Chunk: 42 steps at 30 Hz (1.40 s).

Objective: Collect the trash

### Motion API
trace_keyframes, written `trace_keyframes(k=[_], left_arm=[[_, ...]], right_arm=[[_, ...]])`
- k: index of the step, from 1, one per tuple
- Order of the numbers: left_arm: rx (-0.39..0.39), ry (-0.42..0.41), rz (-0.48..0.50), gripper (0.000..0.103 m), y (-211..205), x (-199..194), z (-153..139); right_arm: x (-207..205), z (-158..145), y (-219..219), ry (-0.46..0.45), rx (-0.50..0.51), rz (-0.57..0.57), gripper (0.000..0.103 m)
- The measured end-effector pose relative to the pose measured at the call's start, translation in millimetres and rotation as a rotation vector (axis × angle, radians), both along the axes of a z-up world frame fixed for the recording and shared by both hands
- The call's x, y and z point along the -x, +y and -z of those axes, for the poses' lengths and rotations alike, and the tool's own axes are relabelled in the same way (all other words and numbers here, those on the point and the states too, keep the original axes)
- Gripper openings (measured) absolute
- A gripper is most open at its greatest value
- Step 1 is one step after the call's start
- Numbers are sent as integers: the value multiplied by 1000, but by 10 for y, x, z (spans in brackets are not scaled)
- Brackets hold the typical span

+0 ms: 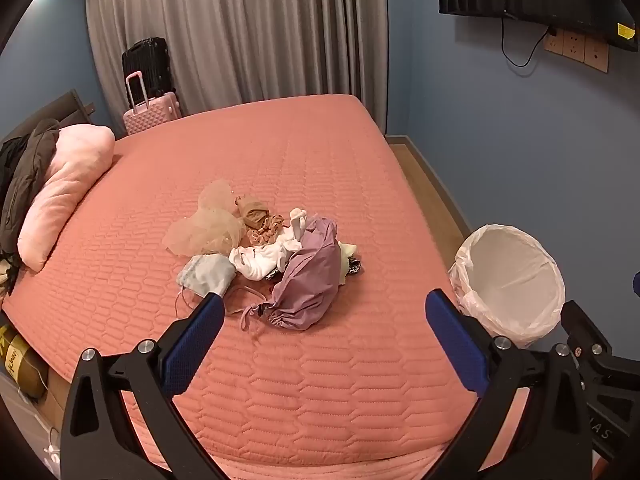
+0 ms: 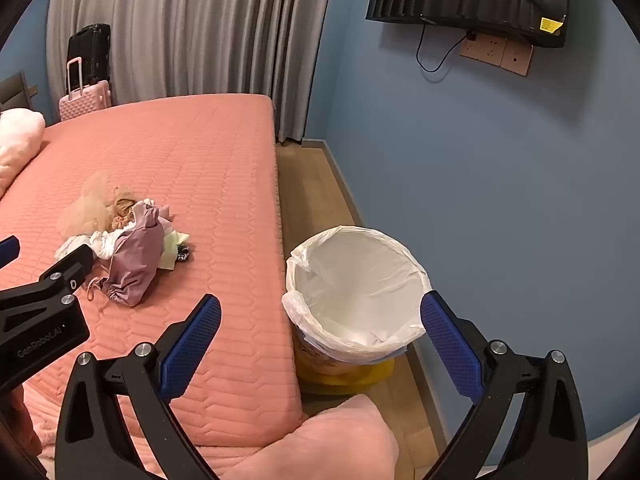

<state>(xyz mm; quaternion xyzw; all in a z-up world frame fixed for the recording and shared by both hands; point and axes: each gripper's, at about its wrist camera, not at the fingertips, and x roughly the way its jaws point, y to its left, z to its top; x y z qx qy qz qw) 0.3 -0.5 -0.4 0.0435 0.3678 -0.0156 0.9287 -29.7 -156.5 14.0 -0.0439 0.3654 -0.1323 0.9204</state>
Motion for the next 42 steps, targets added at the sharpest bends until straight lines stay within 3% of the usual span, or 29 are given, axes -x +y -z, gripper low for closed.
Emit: trace_keyframes(k=[42], left_arm=[[11, -32, -1, 96, -12, 29, -83]], right_arm=[[63, -172, -39, -11, 14, 9, 97]])
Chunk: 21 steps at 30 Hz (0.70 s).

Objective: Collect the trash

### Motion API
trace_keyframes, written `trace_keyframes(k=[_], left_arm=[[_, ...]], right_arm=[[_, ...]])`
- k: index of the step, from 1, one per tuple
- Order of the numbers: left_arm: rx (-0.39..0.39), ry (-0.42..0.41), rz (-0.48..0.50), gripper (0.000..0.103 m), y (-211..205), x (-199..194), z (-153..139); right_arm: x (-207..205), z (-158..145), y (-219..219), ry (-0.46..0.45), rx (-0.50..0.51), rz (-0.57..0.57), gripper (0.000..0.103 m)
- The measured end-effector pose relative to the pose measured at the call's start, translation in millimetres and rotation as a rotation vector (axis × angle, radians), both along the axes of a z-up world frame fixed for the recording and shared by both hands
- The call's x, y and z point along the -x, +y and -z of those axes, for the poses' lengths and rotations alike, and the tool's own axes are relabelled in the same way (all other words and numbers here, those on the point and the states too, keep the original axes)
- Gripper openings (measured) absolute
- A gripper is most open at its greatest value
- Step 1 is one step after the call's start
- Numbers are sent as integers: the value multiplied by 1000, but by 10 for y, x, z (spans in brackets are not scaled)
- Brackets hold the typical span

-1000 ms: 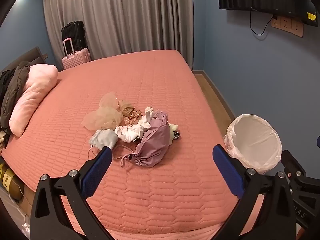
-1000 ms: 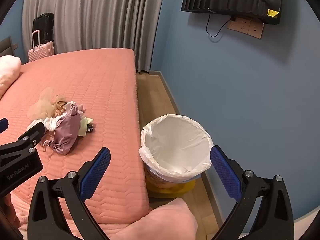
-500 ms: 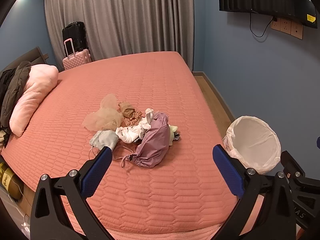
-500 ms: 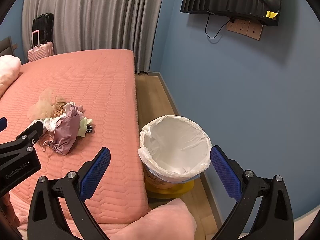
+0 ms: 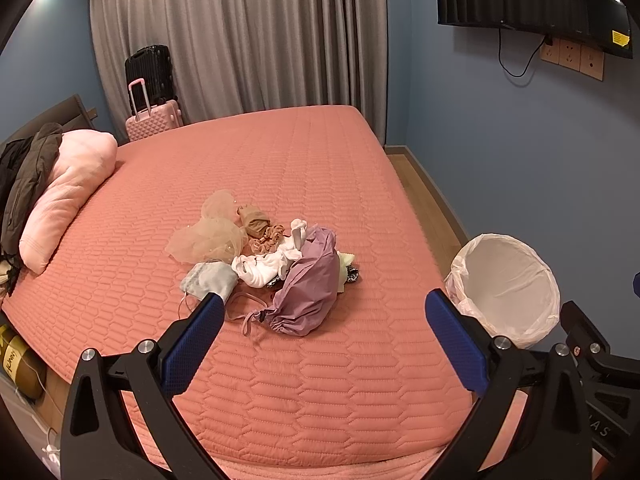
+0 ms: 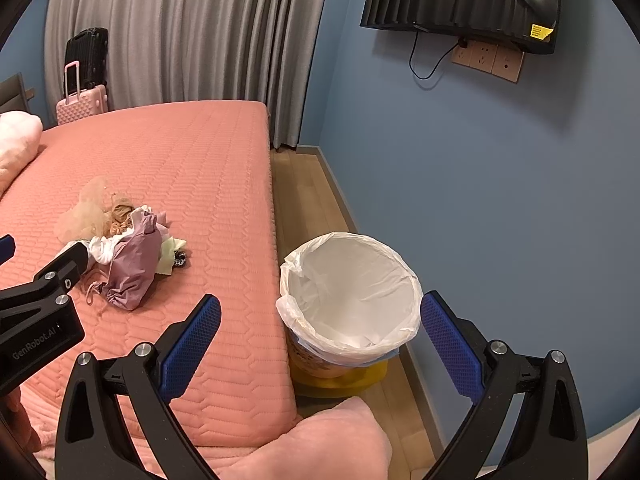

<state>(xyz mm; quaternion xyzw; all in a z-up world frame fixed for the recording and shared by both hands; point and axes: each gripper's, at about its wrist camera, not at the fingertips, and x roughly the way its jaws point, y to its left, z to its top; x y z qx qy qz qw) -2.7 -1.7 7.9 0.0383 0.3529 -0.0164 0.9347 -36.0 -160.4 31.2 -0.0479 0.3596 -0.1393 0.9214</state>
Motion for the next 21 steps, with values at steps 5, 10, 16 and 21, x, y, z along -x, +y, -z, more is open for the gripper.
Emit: trace_keyframes(k=[5, 10, 16, 21], left_arm=[[1, -4, 2, 96, -3, -15, -53], [-1, -7, 0, 96, -18, -5, -61], [2, -7, 4, 96, -16, 7, -51], [2, -12, 5, 96, -23, 18, -46]], right_arm=[[2, -14, 3, -2, 2, 2, 97], [4, -22, 5, -2, 1, 3, 97], [8, -23, 2, -4, -1, 3, 97], [2, -28, -1, -5, 2, 3, 97]])
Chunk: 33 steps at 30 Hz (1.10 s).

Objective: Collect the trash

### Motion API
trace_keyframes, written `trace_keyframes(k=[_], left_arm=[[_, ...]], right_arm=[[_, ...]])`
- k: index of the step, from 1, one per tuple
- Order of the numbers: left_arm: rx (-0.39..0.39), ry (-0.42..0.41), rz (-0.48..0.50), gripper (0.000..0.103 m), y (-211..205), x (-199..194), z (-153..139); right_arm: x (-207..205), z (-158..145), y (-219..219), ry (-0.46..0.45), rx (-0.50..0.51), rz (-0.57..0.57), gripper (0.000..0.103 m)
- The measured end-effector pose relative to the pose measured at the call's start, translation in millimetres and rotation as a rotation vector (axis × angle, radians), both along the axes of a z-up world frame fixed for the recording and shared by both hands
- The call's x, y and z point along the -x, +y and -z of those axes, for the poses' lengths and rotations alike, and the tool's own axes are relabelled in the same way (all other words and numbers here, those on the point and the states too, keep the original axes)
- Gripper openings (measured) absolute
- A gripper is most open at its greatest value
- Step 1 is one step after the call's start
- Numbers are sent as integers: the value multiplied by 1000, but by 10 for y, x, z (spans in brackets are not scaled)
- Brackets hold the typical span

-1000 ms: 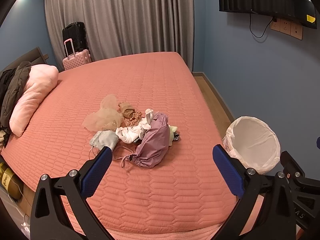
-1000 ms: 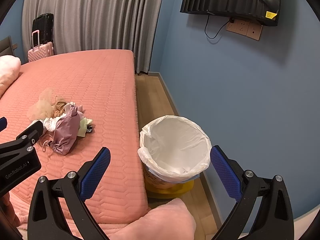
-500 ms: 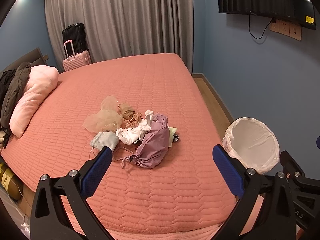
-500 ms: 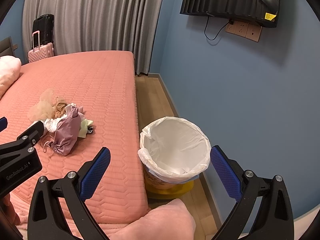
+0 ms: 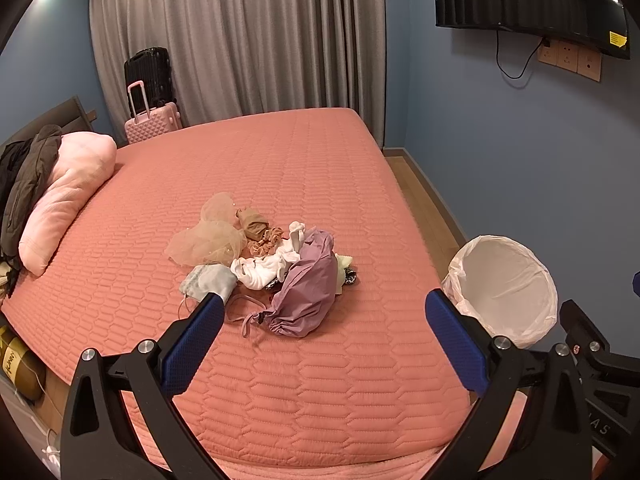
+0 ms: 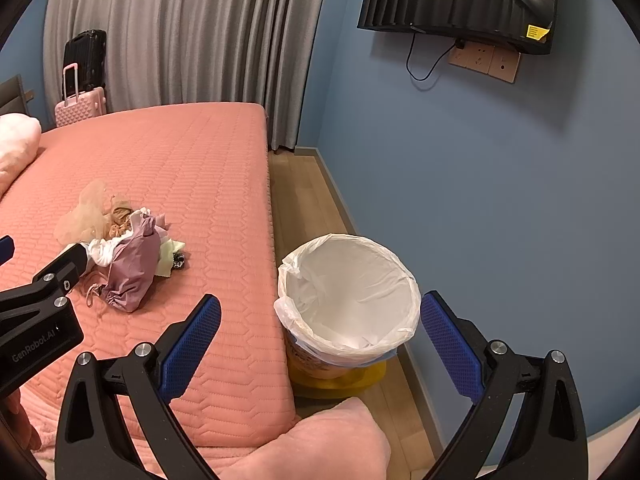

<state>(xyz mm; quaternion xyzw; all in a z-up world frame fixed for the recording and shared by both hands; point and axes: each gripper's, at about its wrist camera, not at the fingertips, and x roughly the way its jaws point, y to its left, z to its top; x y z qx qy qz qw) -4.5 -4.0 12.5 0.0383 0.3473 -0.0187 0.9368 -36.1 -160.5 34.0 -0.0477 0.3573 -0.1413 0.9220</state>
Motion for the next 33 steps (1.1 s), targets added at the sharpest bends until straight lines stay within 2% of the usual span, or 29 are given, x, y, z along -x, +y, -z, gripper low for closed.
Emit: trace_keyframes(k=[33], left_arm=[[4, -17, 10, 96, -11, 45, -20]], right_arm=[[0, -2, -13, -5, 0, 2, 97]])
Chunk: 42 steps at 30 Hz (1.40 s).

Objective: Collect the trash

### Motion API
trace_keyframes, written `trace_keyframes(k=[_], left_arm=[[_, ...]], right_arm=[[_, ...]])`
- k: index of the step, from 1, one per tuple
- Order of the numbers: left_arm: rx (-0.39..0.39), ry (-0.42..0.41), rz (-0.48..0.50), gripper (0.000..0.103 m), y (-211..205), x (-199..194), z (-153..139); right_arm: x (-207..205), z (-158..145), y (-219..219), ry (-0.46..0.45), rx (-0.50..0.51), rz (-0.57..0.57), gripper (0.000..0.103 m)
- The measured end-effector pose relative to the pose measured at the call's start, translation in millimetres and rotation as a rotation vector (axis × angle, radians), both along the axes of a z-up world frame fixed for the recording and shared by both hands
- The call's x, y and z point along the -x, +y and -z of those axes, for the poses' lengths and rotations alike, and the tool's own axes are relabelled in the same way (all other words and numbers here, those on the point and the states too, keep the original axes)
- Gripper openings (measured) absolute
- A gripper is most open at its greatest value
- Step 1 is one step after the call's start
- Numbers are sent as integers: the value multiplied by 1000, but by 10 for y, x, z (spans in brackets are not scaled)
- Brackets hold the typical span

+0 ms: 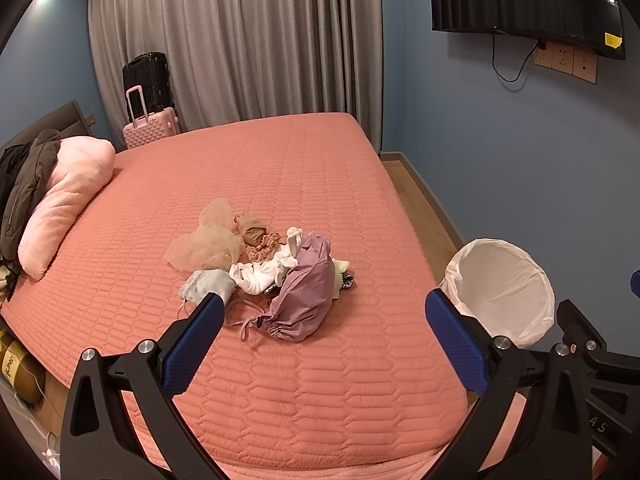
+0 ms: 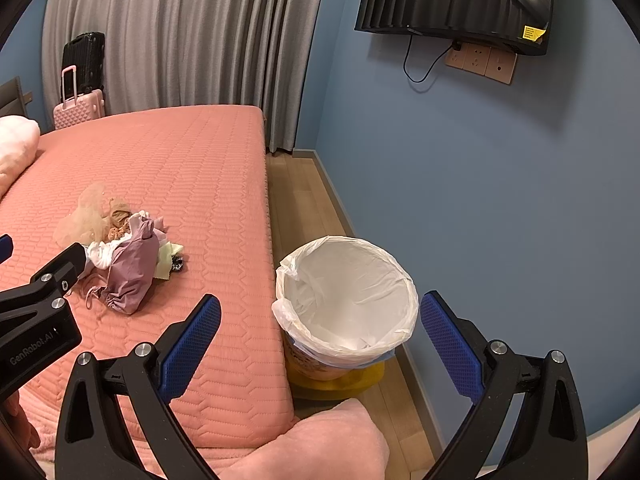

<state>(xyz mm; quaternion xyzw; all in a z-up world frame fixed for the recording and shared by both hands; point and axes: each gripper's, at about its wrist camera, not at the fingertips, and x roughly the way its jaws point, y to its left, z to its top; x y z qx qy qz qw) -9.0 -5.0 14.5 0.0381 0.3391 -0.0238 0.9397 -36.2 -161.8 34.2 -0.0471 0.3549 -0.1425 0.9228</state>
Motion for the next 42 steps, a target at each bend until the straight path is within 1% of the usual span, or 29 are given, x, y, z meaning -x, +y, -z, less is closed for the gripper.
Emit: trace_keyframes(k=[16, 20, 26, 34, 38, 42], left_arm=[[2, -7, 14, 96, -6, -19, -57], [3, -1, 22, 96, 18, -34, -25], [34, 18, 34, 96, 110, -75, 31], [30, -26, 63, 96, 206, -80, 64], [71, -16, 62, 96, 337, -131, 109], [99, -20, 27, 96, 502, -204, 170]], right_arm=[[-6, -65, -3, -11, 8, 6, 97], [-8, -61, 9, -16, 7, 14, 97], [-5, -35, 62, -13, 13, 20, 97], [-37, -11, 125, -26, 5, 30, 97], [-80, 9, 193, -30, 0, 29, 97], [-163, 31, 287, -35, -4, 26, 97]])
